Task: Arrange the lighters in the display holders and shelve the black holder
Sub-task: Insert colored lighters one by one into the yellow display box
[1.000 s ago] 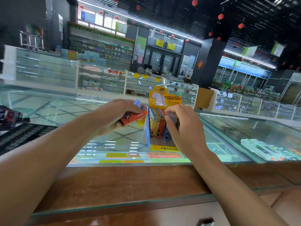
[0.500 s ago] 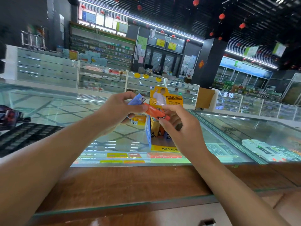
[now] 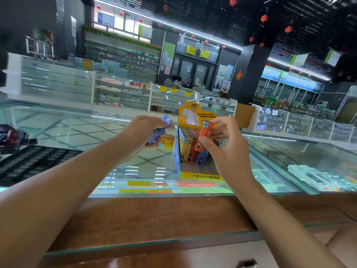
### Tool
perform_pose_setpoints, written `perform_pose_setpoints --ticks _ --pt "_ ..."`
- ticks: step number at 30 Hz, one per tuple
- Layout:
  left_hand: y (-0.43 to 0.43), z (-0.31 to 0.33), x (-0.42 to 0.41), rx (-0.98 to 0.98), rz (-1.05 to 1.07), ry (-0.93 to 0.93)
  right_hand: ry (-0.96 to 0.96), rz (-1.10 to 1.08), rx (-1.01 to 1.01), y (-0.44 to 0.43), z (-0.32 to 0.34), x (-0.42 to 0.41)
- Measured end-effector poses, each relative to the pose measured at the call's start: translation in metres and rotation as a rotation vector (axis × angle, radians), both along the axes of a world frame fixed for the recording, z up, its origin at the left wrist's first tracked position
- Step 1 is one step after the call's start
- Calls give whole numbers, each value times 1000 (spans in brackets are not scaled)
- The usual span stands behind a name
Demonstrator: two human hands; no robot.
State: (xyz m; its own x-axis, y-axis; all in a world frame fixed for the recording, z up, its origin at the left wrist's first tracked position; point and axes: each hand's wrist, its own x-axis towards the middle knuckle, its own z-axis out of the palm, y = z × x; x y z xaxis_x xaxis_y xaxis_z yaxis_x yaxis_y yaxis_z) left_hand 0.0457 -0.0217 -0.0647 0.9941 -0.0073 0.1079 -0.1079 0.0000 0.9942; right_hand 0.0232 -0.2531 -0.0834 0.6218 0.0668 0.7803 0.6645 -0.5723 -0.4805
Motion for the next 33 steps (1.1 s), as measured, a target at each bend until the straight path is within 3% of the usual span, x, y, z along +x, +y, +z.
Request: perform_pose_setpoints --ticks 4,9,11,17,21,25,33 --pt "-2 -6 5 108 38 -63 6 -62 -45 -2 -3 3" --pt "1 -6 1 127 -24 -101 25 -220 -352 -2 -6 12" --pt "2 -6 -1 98 -50 -118 62 -215 -389 -2 -7 14" --pt "2 -5 -3 55 -134 -150 -81 -142 -298 -3 -8 9" --pt "1 -3 -5 68 -206 -144 -41 1 -189 4 -7 2" --pt "0 -1 -11 -30 -298 -55 -85 72 -204 5 -6 0" --pt "1 -1 -15 -24 -398 -11 -99 209 -114 3 -4 0"
